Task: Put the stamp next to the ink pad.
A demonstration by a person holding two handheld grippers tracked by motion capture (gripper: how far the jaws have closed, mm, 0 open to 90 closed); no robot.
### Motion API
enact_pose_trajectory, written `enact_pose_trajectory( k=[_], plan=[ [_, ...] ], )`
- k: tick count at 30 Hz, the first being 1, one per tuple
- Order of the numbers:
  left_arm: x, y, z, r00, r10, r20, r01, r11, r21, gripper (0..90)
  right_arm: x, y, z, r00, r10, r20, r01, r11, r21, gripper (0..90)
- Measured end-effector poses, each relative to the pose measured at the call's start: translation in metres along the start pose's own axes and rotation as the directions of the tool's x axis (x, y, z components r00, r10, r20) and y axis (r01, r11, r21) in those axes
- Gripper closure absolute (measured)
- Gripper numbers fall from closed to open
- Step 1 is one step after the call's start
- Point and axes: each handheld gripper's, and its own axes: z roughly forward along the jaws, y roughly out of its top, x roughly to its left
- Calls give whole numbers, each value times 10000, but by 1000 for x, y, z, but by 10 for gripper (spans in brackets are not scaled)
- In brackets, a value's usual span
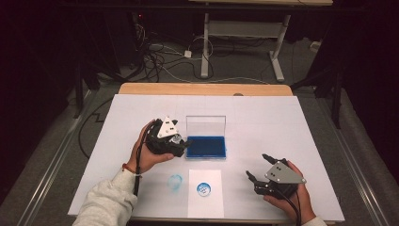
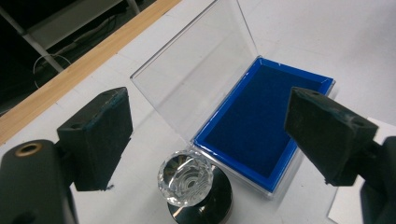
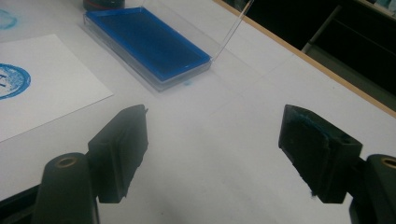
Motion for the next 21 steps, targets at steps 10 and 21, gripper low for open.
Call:
enact_pose_trajectory(
  k=[10,21],
  plan=[
    [-6,5,-17,9998,-136,-108,128,9972,-734,154,-1,1,-1,10000,62,-61,-62,10000,-72,247],
    [-16,8,-27,9994,342,-108,-349,9963,-787,153,0,2,-3,10000,75,-64,-76,9999,-131,248]
  ],
)
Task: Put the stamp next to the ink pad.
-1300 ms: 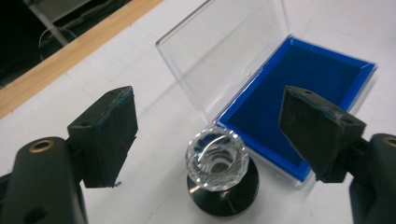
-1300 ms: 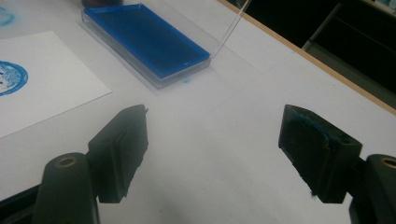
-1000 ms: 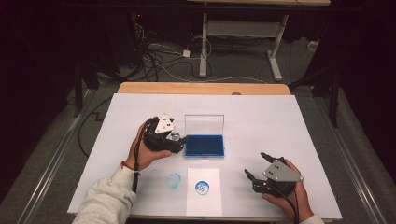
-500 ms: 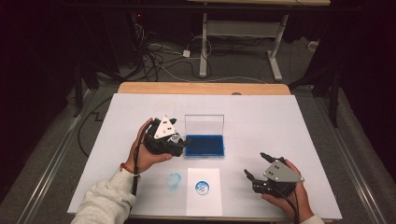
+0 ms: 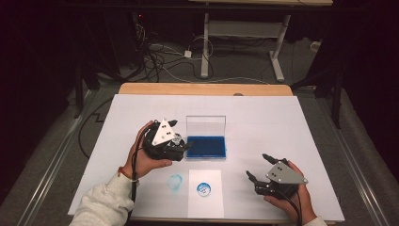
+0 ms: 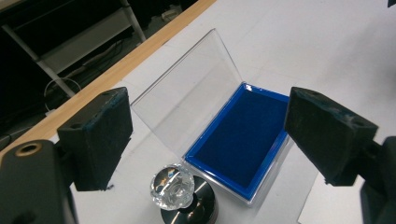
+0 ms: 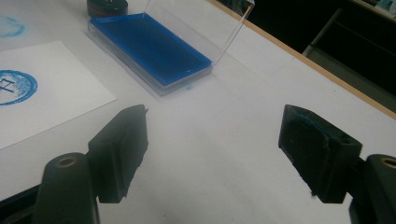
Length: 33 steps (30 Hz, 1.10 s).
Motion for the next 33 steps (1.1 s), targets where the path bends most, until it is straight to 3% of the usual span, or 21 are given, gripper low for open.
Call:
enact_pose_trajectory(
  k=[16,21,33],
  plan=[
    [-13,2,-18,9978,662,-16,-663,9975,-236,152,1,2,-2,10000,-27,-12,27,9999,-122,249],
    [-17,1,-24,9949,829,-571,-842,9962,-204,152,1,2,-3,10000,-21,-4,21,9999,-131,249],
    [-27,-2,-39,9927,1079,-548,-1108,9924,-529,152,1,3,-4,10000,-38,-20,38,9999,-167,249]
  ],
)
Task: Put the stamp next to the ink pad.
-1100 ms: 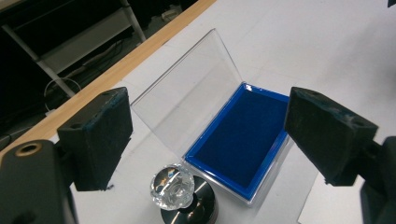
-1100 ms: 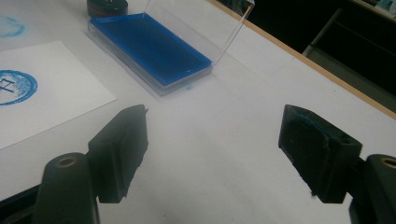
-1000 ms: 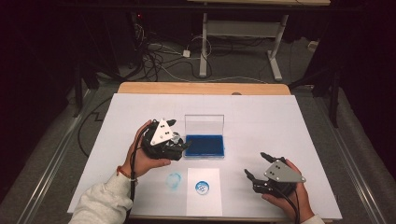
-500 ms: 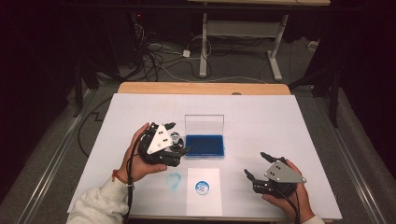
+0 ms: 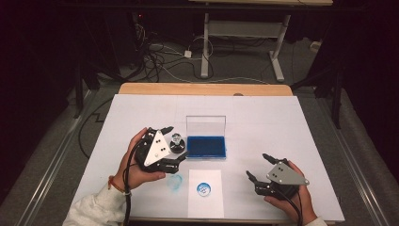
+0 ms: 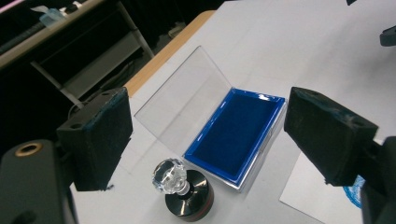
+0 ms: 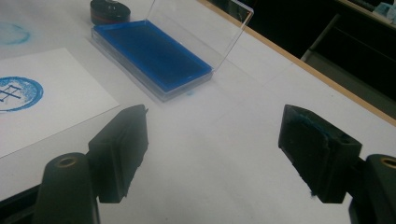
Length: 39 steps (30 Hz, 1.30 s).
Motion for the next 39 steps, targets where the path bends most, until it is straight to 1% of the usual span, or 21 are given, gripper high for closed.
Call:
enact_pose_trajectory(
  k=[2,3,6,8,10,12,17,19,21,22,27,30,33,34,35,36,37,39],
  plan=[
    [-1,-2,-3,9999,-35,-117,34,10000,-92,152,0,0,0,10000,-18,0,18,10000,-1,249],
    [-2,-3,-4,9999,-48,-98,47,9999,-138,152,0,0,0,10000,-17,-14,17,10000,-12,249],
    [-3,-8,-8,9996,85,-252,-88,9999,-130,152,1,0,0,10000,-14,-5,14,10000,-11,249],
    [-5,-11,-10,9983,243,-537,-242,9997,13,152,1,1,0,10000,-13,-11,13,10000,-11,249],
    [-6,-14,-12,9978,230,-619,-232,9997,-30,152,1,1,0,10000,-30,-21,30,10000,-19,249],
    [-9,-17,-13,9968,382,-700,-385,9993,-31,152,2,1,-1,10000,-26,-13,26,10000,-34,249],
    [-12,-26,-17,9965,404,-738,-417,9990,-169,152,2,1,-3,10000,-49,8,49,10000,-33,249],
    [-12,-29,-18,9966,391,-729,-401,9991,-125,152,2,0,-4,10000,-26,41,26,10000,-47,249],
    [-12,-33,-19,9959,490,-754,-486,9988,72,152,2,0,-5,10000,-12,84,12,10000,-21,249],
    [-11,-36,-20,9960,482,-750,-475,9988,112,152,2,-1,-6,9999,-3,109,3,10000,-11,249],
    [-9,-49,-27,9971,91,-758,-94,9999,-35,152,1,-3,-8,9998,107,192,-108,9999,44,249],
    [-10,-57,-29,9957,66,-920,-58,9999,99,152,1,-4,-8,9996,73,257,-75,9999,101,247],
    [-11,-65,-30,9952,-12,-979,35,9997,231,152,0,-5,-8,9994,116,321,-120,9998,129,246],
    [-10,-68,-31,9954,-126,-954,146,9997,203,152,0,-5,-9,9993,144,345,-148,9998,121,246],
    [-9,-70,-31,9961,-281,-842,300,9993,216,152,-1,-5,-9,9992,137,371,-141,9998,104,246],
    [-8,-73,-31,9960,-317,-834,345,9989,332,152,-1,-5,-9,9992,143,379,-147,9998,113,246],
    [-8,-75,-31,9950,-329,-941,368,9985,409,152,-1,-5,-9,9991,129,398,-135,9998,127,245],
    [-9,-82,-30,9954,-323,-899,384,9970,668,152,-1,-6,-9,9989,156,438,-164,9997,180,245]
  ],
)
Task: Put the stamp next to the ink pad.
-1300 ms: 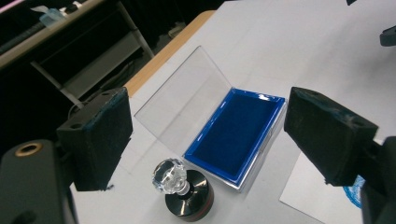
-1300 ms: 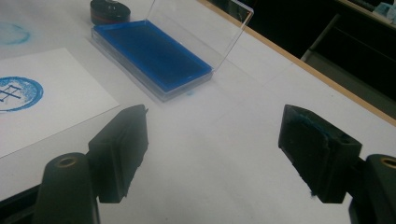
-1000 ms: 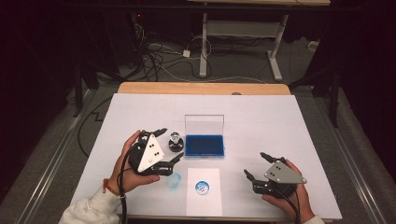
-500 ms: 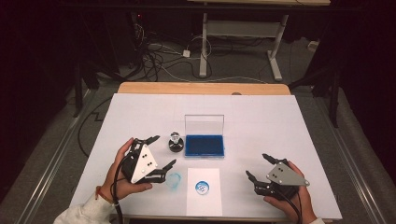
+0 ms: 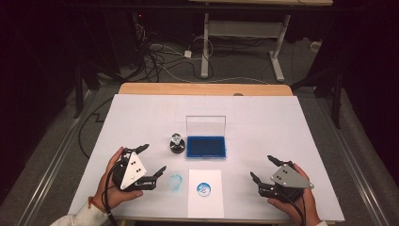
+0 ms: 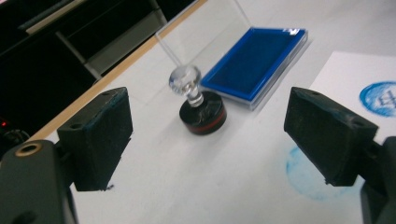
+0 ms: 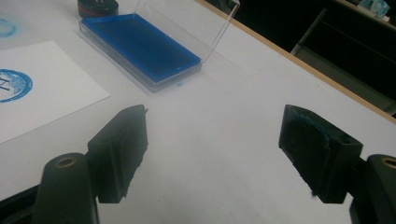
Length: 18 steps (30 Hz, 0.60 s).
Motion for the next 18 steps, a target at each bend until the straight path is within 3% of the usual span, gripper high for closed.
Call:
enact_pose_trajectory(
  k=[4,6,9,13,18],
  plan=[
    [0,-18,4,9997,84,239,-98,9982,589,152,-2,-1,-1,9999,24,121,-24,10000,3,244],
    [1,-27,6,9992,-78,392,43,9962,872,152,-3,-1,0,9999,60,142,-60,10000,7,244],
    [2,-38,7,9992,-127,367,79,9919,1268,152,-4,-3,1,9999,39,130,-39,10000,58,243],
    [5,-44,4,9983,-501,306,454,9893,1389,153,-3,-5,2,10000,35,81,-36,9998,177,239],
    [2,-43,4,9988,-392,291,345,9884,1478,152,-2,-4,1,10000,64,73,-64,9999,80,230]
  ],
)
